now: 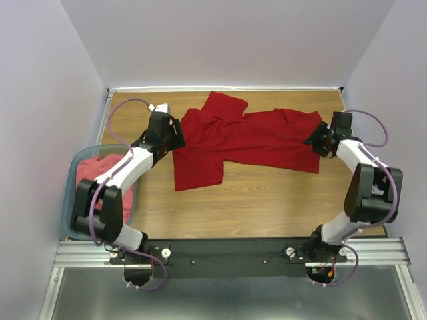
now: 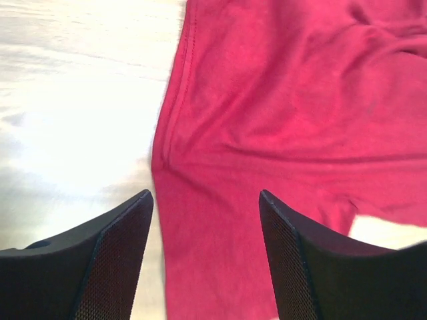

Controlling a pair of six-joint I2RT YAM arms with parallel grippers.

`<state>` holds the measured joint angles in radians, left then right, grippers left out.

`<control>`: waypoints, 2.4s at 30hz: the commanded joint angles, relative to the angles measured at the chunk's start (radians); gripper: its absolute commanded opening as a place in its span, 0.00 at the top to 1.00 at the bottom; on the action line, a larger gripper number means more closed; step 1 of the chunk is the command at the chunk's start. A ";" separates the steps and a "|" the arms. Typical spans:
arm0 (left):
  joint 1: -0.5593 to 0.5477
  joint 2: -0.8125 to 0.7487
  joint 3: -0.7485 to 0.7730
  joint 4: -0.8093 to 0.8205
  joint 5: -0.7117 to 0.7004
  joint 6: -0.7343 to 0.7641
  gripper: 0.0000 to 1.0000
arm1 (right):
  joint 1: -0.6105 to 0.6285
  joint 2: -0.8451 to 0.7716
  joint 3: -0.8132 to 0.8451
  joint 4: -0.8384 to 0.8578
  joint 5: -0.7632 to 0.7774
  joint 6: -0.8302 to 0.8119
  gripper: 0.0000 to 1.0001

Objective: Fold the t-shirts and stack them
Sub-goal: Flatten the tshirt out

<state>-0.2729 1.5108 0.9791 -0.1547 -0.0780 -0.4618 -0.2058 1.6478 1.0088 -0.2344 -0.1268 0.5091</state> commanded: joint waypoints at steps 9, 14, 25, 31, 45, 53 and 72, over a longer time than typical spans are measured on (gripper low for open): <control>-0.183 -0.235 -0.243 -0.232 -0.218 -0.092 0.27 | 0.243 -0.310 -0.200 -0.206 0.136 -0.081 0.25; -0.204 -0.221 -0.283 -0.224 -0.206 -0.110 0.34 | 0.249 -0.397 -0.249 -0.220 0.106 -0.089 0.25; -0.229 -0.095 -0.283 -0.200 -0.230 -0.132 0.51 | 0.249 -0.430 -0.274 -0.220 0.113 -0.106 0.25; -0.247 -0.038 -0.290 -0.180 -0.241 -0.136 0.51 | 0.249 -0.422 -0.288 -0.209 0.107 -0.103 0.25; -0.276 -0.081 -0.280 -0.239 -0.264 -0.146 1.00 | 0.249 -0.425 -0.285 -0.210 0.183 -0.075 0.25; -0.270 -0.254 -0.227 -0.290 -0.298 -0.136 1.00 | 0.246 -0.362 -0.263 -0.215 0.334 -0.029 0.24; -0.170 -0.448 -0.336 -0.108 -0.151 -0.043 1.00 | 0.114 -0.115 -0.115 -0.224 0.397 0.035 0.32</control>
<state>-0.4694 1.0824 0.6464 -0.3084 -0.2794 -0.5385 -0.0795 1.4944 0.8501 -0.4641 0.2489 0.4976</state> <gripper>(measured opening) 0.007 0.687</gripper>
